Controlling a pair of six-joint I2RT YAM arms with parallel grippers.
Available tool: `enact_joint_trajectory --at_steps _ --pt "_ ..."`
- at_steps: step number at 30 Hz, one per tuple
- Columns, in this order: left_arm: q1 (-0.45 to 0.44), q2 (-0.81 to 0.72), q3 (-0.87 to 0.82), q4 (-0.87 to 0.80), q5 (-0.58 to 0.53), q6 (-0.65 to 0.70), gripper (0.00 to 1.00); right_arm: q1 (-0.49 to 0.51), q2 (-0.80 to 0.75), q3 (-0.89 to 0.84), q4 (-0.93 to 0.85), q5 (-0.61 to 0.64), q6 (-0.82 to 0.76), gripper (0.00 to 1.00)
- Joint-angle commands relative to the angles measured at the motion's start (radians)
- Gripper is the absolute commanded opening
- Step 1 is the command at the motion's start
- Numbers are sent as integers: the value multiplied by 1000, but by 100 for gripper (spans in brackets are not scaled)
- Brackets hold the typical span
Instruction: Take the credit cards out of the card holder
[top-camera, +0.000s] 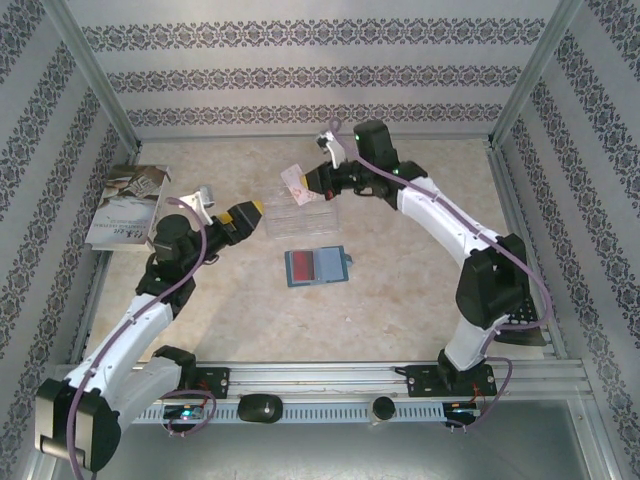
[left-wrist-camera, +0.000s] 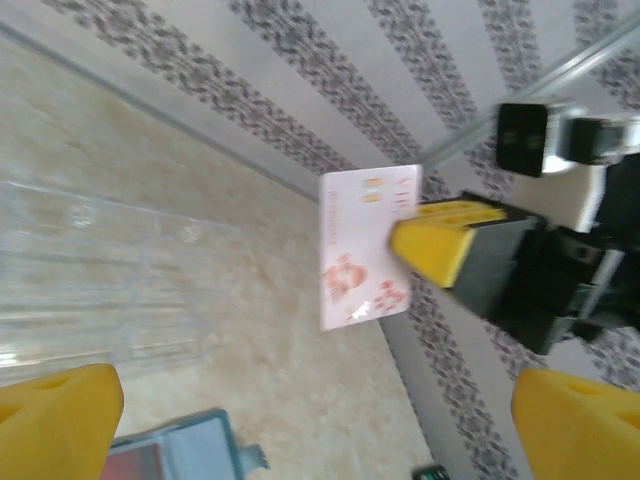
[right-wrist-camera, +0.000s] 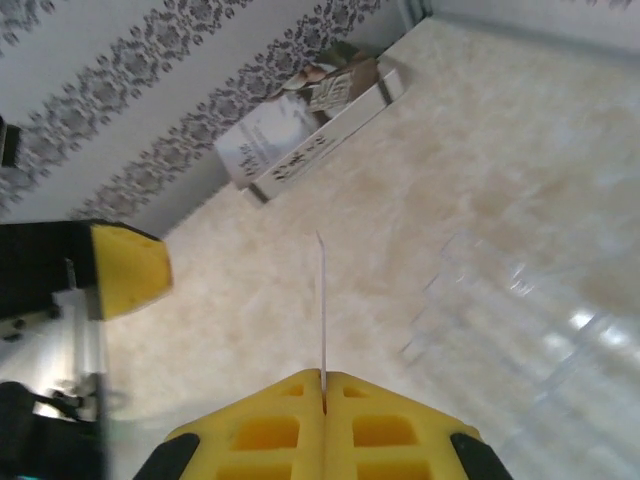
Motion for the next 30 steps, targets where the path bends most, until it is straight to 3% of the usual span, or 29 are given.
enact_joint_trajectory --at_steps 1,5,12,20,27,30 --pt "28 -33 21 -175 -66 72 100 35 118 168 -422 149 -358 0" --pt "37 -54 39 -264 -137 98 100 85 267 417 -604 262 -522 0" --pt "54 -42 76 -427 -252 138 100 118 442 664 -631 359 -648 0" --pt "59 6 68 -452 -244 143 100 160 579 811 -573 515 -768 0" --pt "63 29 57 -450 -244 149 100 179 642 901 -570 567 -866 0" --pt "65 48 63 -451 -237 149 100 176 653 920 -598 532 -873 0"
